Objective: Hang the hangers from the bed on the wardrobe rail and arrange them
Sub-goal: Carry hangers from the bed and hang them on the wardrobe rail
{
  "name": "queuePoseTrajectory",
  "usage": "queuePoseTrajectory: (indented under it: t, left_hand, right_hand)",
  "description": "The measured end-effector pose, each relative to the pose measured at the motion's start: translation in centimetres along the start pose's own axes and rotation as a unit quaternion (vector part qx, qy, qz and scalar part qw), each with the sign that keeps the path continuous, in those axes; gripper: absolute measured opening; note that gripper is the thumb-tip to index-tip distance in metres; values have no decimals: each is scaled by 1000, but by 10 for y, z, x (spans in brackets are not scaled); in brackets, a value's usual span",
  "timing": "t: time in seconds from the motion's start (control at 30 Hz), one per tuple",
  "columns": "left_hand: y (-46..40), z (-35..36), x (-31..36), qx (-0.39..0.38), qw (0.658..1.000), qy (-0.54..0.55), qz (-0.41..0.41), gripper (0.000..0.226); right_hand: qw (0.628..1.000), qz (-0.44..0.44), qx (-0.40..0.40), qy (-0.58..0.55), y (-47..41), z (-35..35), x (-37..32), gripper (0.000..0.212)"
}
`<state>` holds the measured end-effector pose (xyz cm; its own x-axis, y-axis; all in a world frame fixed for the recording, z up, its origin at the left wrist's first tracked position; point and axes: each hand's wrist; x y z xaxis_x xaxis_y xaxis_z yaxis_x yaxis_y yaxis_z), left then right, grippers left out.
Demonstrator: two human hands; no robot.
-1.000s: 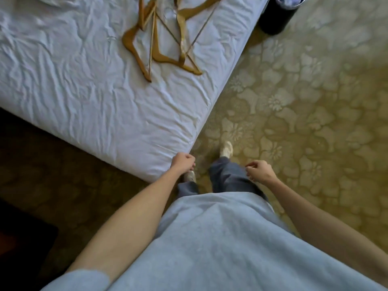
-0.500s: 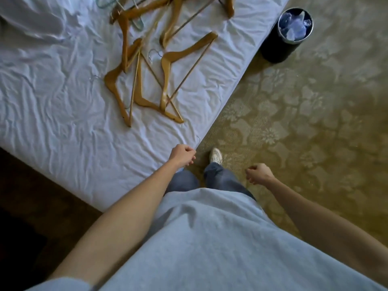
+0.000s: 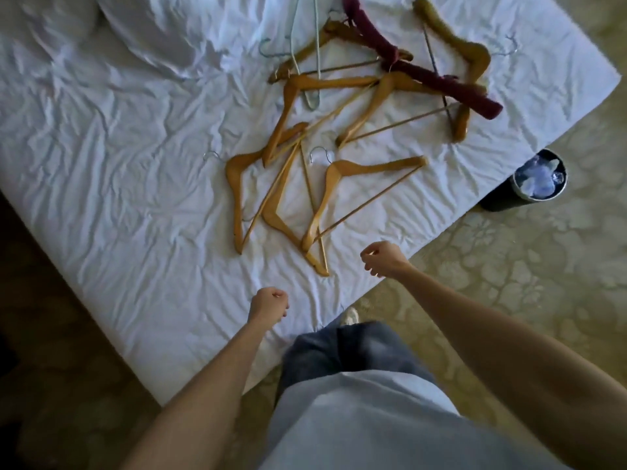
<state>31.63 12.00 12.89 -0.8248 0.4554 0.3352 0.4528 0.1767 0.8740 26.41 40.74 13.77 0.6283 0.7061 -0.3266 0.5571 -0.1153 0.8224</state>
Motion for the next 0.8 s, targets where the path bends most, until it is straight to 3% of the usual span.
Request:
queuePoseTrajectory:
  t: [0.1, 0.23, 0.47, 0.63, 0.8]
  left_hand:
    - [-46, -7, 38, 19, 1000, 19, -3, 18]
    - [-112, -23, 98, 113, 993, 15, 25, 19]
    - [-253, -68, 162, 302, 953, 15, 24, 46]
    - [-307, -81, 162, 311, 950, -29, 27, 58]
    - [-290, -103, 141, 287, 950, -117, -23, 58]
  right_hand:
    - [1000, -15, 14, 7, -53, -18, -38, 20]
    - [993, -34, 81, 84, -133, -43, -77, 25]
    - [933, -109, 163, 301, -248, -56, -86, 56]
    - [927, -116, 222, 277, -280, -41, -75, 61]
    - [936, -120, 175, 280, -278, -53, -80, 55]
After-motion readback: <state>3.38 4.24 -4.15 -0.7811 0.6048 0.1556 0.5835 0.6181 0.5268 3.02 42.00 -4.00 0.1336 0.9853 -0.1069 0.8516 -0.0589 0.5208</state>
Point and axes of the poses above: each hand's wrist, its own y-axis away from the middle knuckle, its own z-axis out of the palm, x = y × z, and after that the axes turned 7 degrees about y, right-handed
